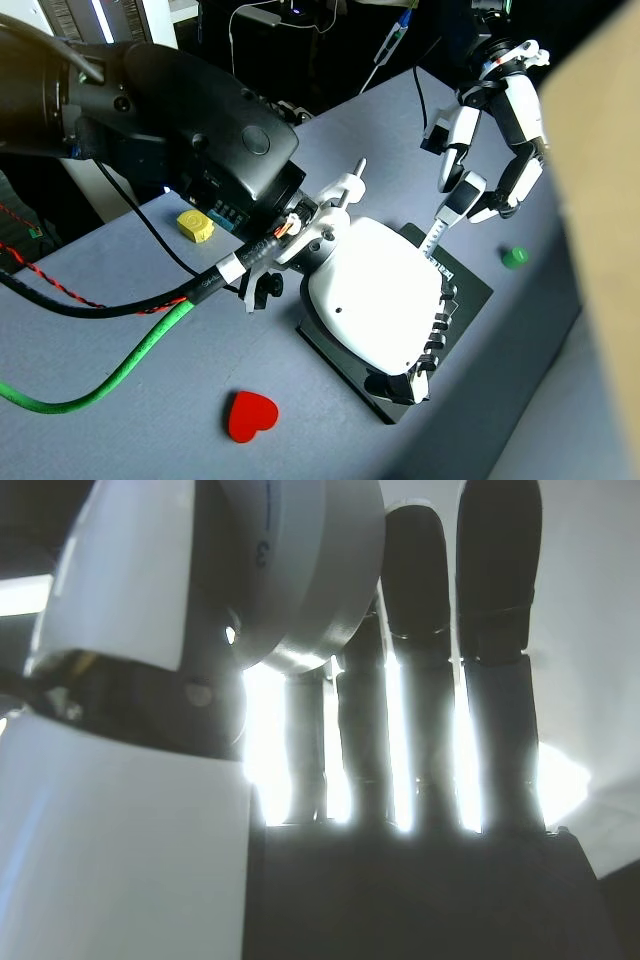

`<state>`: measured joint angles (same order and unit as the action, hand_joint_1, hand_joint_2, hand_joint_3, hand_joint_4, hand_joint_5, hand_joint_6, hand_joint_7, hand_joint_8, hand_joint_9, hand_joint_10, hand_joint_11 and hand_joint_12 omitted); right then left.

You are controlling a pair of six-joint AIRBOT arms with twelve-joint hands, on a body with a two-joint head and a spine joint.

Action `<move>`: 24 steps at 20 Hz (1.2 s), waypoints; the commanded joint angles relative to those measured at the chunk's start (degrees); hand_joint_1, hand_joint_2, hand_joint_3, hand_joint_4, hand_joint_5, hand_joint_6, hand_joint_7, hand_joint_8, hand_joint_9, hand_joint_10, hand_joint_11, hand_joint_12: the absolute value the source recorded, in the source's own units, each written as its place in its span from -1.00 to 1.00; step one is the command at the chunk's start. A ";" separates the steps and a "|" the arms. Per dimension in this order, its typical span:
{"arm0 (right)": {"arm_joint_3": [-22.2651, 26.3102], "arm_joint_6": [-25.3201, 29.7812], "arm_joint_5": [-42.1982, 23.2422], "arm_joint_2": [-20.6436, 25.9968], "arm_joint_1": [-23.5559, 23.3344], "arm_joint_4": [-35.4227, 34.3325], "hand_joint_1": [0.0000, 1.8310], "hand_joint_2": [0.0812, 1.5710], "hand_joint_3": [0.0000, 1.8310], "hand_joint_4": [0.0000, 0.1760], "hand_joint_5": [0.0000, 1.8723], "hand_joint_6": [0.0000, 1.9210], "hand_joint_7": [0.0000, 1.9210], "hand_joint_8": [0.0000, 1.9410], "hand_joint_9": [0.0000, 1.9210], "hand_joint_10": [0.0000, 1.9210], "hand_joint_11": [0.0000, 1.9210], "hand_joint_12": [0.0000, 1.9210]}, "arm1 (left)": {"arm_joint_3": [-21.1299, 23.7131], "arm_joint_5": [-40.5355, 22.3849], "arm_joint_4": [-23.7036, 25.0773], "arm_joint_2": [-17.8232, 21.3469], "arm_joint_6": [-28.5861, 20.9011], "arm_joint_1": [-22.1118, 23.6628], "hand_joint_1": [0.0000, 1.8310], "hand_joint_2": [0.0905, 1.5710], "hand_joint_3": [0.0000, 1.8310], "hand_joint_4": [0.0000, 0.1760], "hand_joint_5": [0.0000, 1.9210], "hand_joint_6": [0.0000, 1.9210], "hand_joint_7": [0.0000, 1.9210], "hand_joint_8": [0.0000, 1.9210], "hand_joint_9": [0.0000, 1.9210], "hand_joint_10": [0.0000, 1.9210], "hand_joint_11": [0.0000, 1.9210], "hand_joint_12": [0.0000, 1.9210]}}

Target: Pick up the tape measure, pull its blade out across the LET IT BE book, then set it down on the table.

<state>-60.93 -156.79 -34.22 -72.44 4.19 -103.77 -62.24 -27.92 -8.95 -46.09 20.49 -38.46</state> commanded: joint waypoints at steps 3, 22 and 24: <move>-0.76 -0.64 -2.10 1.27 -0.19 4.19 0.29 0.47 -1.00 -0.95 -0.15 0.28 -0.02 0.12 -0.02 -0.31 -0.26 0.27 | -0.35 -6.25 -0.21 0.62 -0.08 0.11 0.50 0.38 -1.00 -1.00 0.00 -0.14 -0.01 0.10 -0.04 0.33 0.00 0.09; -2.51 -0.34 0.05 3.26 -0.72 4.23 0.30 0.47 -1.00 -1.00 -0.16 0.29 0.00 0.10 -0.02 -0.30 -0.26 0.29 | -0.58 -6.37 -0.21 0.59 -0.18 0.16 0.51 0.37 -1.00 -1.00 0.02 -0.16 0.04 0.01 -0.03 0.31 -0.01 0.14; -2.51 -0.30 0.19 3.54 -0.79 4.24 0.30 0.47 -1.00 -1.00 -0.15 0.28 0.00 0.10 -0.03 -0.30 -0.25 0.30 | -0.57 -6.37 -0.21 0.59 -0.18 0.14 0.51 0.37 -1.00 -1.00 0.01 -0.16 0.05 0.01 -0.03 0.31 -0.02 0.14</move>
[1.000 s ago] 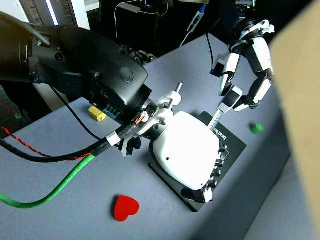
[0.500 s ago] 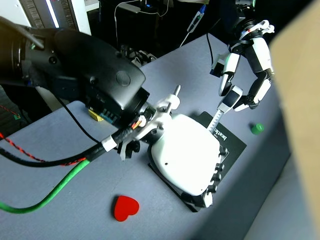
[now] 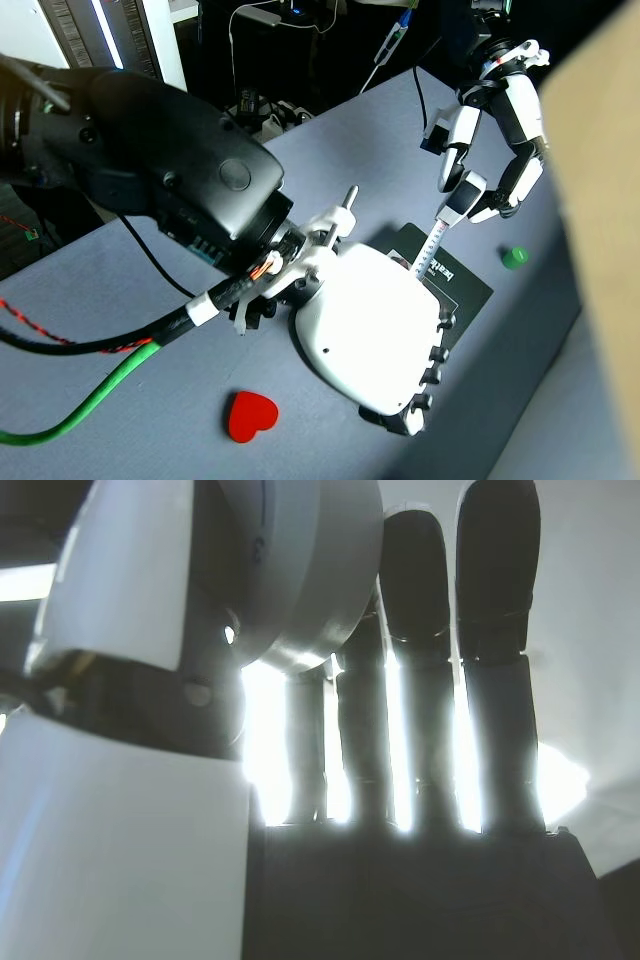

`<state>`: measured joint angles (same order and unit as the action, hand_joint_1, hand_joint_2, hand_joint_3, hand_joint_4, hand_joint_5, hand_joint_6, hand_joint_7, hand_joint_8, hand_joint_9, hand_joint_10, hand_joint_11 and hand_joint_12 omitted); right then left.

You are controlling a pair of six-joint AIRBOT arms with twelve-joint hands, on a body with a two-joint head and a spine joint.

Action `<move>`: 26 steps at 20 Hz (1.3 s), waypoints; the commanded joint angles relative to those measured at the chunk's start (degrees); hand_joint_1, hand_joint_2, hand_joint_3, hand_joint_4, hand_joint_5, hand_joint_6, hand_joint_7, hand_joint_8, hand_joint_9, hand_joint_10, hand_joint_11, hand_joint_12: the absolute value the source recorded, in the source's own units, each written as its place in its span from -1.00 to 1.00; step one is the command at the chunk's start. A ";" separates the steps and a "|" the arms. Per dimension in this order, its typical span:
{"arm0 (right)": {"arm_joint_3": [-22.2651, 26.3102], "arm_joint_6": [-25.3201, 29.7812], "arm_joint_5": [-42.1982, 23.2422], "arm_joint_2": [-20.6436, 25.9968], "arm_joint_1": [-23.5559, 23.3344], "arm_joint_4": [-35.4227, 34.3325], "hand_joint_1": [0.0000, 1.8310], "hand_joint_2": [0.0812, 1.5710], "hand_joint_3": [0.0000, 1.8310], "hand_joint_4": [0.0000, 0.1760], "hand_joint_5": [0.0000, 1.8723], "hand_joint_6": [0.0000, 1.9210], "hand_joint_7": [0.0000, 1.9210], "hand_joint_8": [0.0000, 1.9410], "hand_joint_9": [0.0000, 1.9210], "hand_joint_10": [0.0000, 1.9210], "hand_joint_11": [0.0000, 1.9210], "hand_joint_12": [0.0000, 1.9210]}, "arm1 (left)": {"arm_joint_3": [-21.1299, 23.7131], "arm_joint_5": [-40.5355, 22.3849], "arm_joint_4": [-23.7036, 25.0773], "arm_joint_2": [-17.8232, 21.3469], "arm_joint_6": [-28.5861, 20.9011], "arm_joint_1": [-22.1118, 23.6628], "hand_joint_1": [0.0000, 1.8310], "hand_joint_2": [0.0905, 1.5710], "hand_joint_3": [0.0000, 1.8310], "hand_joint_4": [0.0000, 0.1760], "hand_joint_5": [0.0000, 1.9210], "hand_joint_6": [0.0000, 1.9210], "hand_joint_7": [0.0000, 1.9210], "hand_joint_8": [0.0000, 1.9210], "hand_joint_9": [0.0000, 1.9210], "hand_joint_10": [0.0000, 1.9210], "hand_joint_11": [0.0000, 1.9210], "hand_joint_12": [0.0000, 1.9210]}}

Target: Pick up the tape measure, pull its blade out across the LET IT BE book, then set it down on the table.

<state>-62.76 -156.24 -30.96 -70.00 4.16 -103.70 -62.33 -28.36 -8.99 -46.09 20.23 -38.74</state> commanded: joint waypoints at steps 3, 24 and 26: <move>-0.80 -0.84 -2.72 1.52 -0.78 4.19 0.30 0.47 -1.00 -1.00 -0.16 0.27 0.01 0.10 -0.03 -0.30 -0.25 0.30 | -0.48 -5.93 -0.14 0.58 0.08 0.45 0.51 0.38 -1.00 -1.00 -0.04 -0.09 0.03 0.03 -0.03 0.32 -0.02 0.09; -4.88 -0.81 0.82 3.23 0.98 4.34 0.29 0.47 -1.00 -1.00 -0.16 0.29 -0.02 0.13 -0.04 -0.30 -0.27 0.29 | -0.44 -5.93 0.26 0.54 0.08 0.19 0.51 0.38 -1.00 -1.00 -0.02 -0.13 0.01 0.08 -0.03 0.32 0.04 0.09; -5.31 -0.81 1.13 3.27 1.06 4.36 0.29 0.47 -1.00 -1.00 -0.16 0.29 -0.02 0.13 -0.04 -0.30 -0.27 0.29 | -0.44 -5.93 0.32 0.54 0.08 0.19 0.50 0.39 -1.00 -1.00 -0.01 -0.13 -0.02 0.10 -0.03 0.32 0.02 0.08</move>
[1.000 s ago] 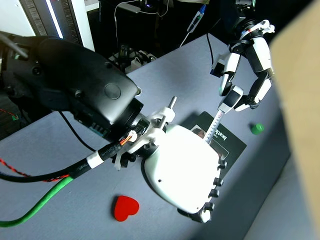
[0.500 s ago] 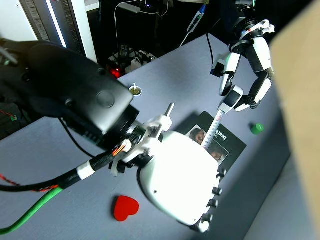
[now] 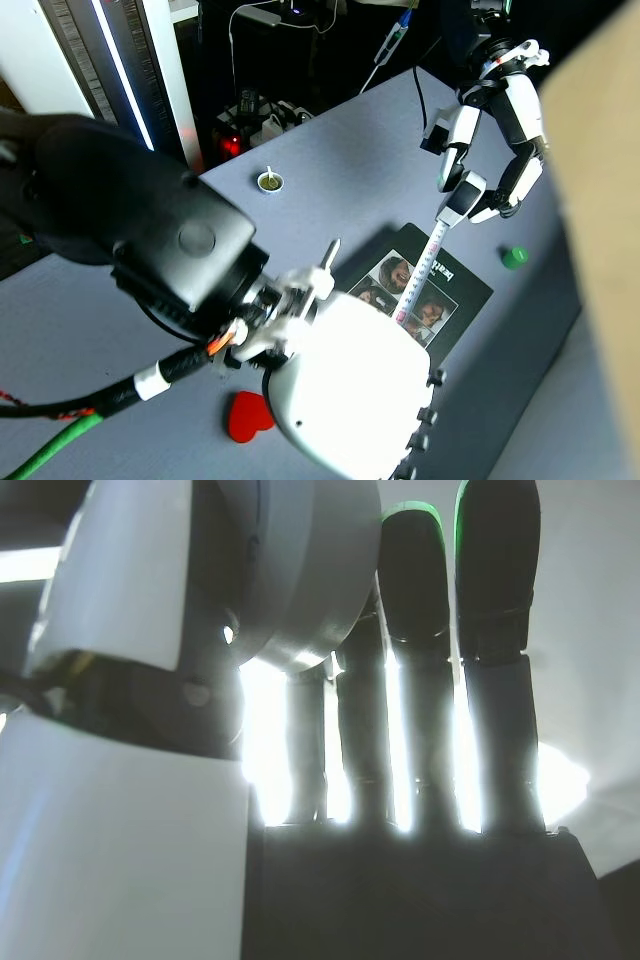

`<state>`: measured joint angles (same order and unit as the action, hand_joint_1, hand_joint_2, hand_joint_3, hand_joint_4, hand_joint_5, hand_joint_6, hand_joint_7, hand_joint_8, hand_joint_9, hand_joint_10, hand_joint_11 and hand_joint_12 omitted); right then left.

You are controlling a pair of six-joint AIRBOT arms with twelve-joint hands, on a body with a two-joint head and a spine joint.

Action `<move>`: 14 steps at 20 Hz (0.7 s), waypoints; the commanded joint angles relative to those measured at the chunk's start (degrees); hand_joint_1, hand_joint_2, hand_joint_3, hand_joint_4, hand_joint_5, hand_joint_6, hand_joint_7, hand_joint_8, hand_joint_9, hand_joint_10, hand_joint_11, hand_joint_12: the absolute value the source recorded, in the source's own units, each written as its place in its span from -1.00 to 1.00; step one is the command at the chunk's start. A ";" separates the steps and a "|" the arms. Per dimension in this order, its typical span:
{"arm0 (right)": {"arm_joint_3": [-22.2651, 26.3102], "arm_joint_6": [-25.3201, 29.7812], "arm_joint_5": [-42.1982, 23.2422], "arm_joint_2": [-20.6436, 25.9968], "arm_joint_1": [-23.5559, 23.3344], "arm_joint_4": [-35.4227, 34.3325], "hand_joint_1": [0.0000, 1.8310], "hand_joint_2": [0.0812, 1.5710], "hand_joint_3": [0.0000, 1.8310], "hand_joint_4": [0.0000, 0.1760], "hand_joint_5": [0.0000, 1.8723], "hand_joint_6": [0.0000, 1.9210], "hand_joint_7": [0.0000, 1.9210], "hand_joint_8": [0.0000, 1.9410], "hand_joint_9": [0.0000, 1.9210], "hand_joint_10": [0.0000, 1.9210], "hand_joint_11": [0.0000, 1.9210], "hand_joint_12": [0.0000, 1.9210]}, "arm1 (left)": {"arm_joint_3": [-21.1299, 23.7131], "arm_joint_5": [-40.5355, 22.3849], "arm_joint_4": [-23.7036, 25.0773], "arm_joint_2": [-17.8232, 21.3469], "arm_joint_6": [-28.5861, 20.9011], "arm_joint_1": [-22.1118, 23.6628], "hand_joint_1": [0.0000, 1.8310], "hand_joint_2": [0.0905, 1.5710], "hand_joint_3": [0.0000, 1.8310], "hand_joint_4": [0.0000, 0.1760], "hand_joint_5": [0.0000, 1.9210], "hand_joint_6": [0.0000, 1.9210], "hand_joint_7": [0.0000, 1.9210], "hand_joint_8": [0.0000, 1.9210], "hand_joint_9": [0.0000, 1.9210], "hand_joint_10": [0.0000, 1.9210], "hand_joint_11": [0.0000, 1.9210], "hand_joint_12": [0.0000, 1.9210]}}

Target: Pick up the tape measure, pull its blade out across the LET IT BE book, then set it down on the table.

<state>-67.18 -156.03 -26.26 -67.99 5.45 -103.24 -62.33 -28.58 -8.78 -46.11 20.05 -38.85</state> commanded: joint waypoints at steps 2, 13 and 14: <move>-1.31 -1.03 -3.37 1.28 -0.24 3.91 0.29 0.47 -1.00 -1.00 -0.16 0.29 -0.02 0.13 -0.04 -0.30 -0.27 0.29 | -0.44 -5.71 0.12 0.56 0.26 0.30 0.50 0.39 -1.00 -1.00 -0.03 -0.12 0.00 0.10 -0.03 0.32 0.02 0.07; -1.92 -0.96 -2.65 1.47 -0.39 3.94 0.29 0.47 -1.00 -1.00 -0.16 0.30 -0.02 0.12 -0.03 -0.30 -0.27 0.28 | -0.49 -5.71 0.16 0.55 0.10 0.26 0.51 0.36 -1.00 -1.00 0.00 -0.16 0.05 -0.02 0.00 0.30 0.06 0.07; -2.04 -1.04 -2.58 1.50 -0.43 3.95 0.29 0.47 -1.00 -1.00 -0.16 0.30 -0.02 0.12 -0.03 -0.30 -0.27 0.28 | -0.47 -5.71 0.16 0.53 0.10 0.26 0.51 0.36 -1.00 -1.00 0.00 -0.15 0.05 -0.02 0.00 0.29 0.06 0.06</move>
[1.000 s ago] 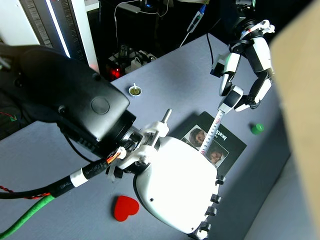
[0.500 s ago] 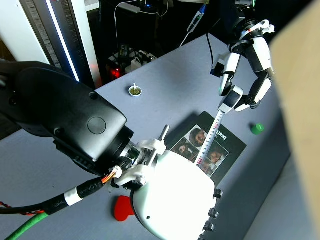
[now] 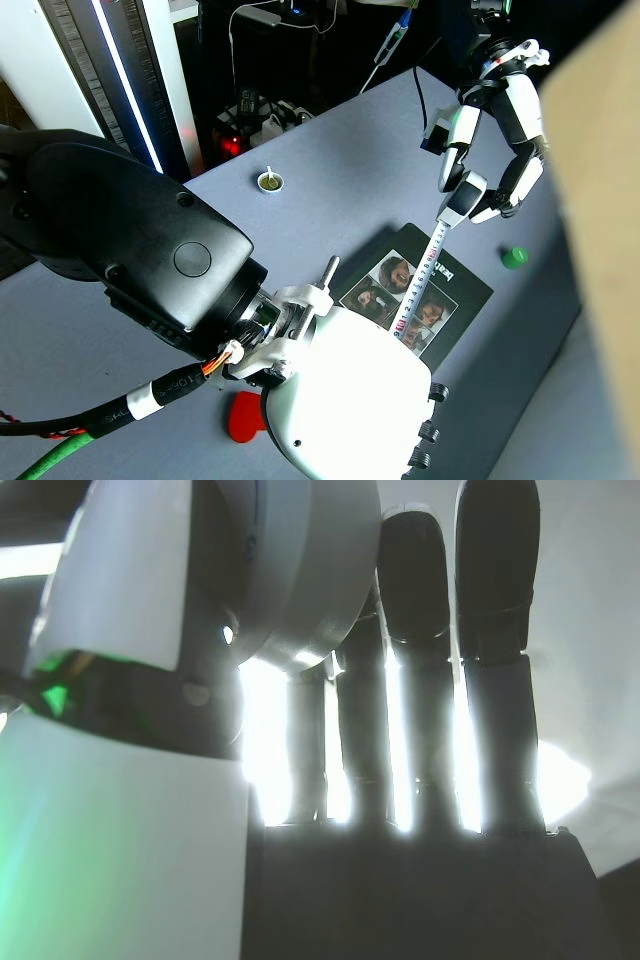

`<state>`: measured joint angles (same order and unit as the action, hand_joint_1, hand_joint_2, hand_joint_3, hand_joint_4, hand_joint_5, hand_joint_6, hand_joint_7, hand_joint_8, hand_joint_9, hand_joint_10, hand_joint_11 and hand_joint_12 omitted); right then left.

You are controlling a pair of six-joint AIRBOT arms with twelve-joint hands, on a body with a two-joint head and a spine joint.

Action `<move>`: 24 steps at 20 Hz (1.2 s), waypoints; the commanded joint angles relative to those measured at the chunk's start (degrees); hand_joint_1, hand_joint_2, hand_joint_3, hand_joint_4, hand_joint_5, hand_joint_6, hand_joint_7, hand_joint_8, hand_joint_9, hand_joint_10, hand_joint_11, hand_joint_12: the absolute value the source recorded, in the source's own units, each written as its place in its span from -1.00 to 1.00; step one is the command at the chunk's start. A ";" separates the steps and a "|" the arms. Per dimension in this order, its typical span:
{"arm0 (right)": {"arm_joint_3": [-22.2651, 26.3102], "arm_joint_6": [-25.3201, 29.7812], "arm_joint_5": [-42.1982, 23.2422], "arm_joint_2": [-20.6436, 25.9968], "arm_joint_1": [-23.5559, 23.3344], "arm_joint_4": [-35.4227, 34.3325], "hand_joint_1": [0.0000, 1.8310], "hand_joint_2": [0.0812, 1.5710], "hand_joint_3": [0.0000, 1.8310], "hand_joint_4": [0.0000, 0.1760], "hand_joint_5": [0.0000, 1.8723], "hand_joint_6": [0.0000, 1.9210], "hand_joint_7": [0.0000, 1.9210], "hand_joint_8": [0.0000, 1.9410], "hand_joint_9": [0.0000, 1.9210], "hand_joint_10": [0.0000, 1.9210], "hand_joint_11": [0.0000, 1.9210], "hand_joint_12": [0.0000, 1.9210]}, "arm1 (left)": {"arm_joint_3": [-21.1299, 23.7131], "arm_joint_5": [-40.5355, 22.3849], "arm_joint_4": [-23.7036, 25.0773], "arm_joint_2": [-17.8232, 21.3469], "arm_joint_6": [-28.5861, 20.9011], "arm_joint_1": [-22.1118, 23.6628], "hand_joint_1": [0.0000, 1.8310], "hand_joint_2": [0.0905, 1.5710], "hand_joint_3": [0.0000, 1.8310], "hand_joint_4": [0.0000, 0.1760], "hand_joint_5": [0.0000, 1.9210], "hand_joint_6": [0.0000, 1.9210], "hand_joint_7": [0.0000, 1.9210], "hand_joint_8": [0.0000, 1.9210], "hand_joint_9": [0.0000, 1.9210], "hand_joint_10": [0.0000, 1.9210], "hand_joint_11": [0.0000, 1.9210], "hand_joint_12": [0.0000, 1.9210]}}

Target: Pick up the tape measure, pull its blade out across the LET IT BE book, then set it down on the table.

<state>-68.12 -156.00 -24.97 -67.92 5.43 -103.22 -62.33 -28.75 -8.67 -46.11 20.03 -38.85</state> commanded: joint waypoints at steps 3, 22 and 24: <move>-1.66 -1.06 -3.62 1.56 -0.43 3.94 0.29 0.47 -1.00 -1.00 -0.16 0.30 -0.02 0.12 -0.03 -0.30 -0.27 0.28 | -0.45 -5.54 0.16 0.55 -0.01 0.09 0.51 0.36 -1.00 -1.00 0.00 -0.15 0.05 -0.02 0.00 0.28 0.06 0.06; -0.23 -0.98 -2.22 2.26 -0.82 3.95 -0.84 0.38 -1.00 0.25 -0.93 -1.00 -0.97 -1.00 -0.98 -1.00 -1.00 -0.60 | -0.32 -5.57 0.43 0.62 -0.05 -0.91 0.51 0.38 -1.00 -1.00 -0.02 -0.14 0.02 0.06 -0.03 0.33 0.03 0.10; 1.53 -1.32 -1.78 2.76 -0.59 3.94 -0.85 0.37 -1.00 0.26 -0.94 -1.00 -0.98 -1.00 -0.99 -1.00 -1.00 -0.60 | -0.32 -5.57 0.43 0.61 -0.14 -0.91 0.51 0.38 -1.00 -1.00 0.00 -0.16 0.04 0.04 -0.04 0.33 0.03 0.12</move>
<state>-66.67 -157.34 -27.09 -65.54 5.43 -102.06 -62.43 -27.49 -7.75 -45.78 20.67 -40.23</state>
